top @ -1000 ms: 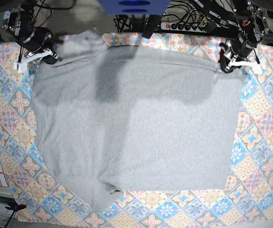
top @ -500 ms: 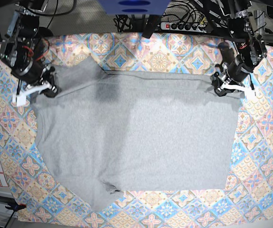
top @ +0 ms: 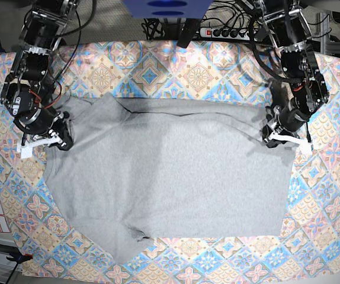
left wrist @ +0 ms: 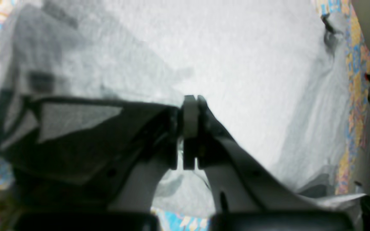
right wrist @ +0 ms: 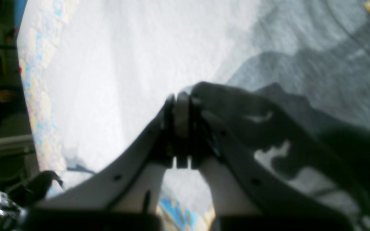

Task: Fold the T-shirt properly
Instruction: 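Drag both grippers toward the hem, folding the collar end over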

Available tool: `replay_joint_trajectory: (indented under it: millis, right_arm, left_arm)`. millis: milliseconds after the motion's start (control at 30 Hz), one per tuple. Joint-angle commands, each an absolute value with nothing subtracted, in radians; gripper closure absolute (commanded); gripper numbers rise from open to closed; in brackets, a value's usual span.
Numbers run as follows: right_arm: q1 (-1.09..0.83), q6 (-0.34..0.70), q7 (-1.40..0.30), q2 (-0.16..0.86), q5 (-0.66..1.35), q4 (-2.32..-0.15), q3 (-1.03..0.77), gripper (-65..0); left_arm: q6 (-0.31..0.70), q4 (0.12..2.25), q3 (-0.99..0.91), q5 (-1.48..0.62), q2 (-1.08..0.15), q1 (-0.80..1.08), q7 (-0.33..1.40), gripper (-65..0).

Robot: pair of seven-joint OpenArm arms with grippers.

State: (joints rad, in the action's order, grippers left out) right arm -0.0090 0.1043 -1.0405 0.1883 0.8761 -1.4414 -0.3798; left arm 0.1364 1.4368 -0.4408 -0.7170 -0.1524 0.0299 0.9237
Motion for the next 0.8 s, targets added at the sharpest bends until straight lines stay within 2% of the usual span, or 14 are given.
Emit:
replay_joint_trajectory:
  millis: [0,767]
  right_arm:
    - [0.022,0.113,-1.029,0.205,0.892,-1.438,-0.383,0.0]
    - [0.225,0.113,-1.007,0.205,0.891,-1.228,-0.381,-0.2]
  left_arm:
    - [0.145,1.443,-0.444,-0.730,-0.163,0.016,0.914,0.0]
    - [0.139,1.432,-0.446,-0.728,-0.163,0.007,0.822,0.0]
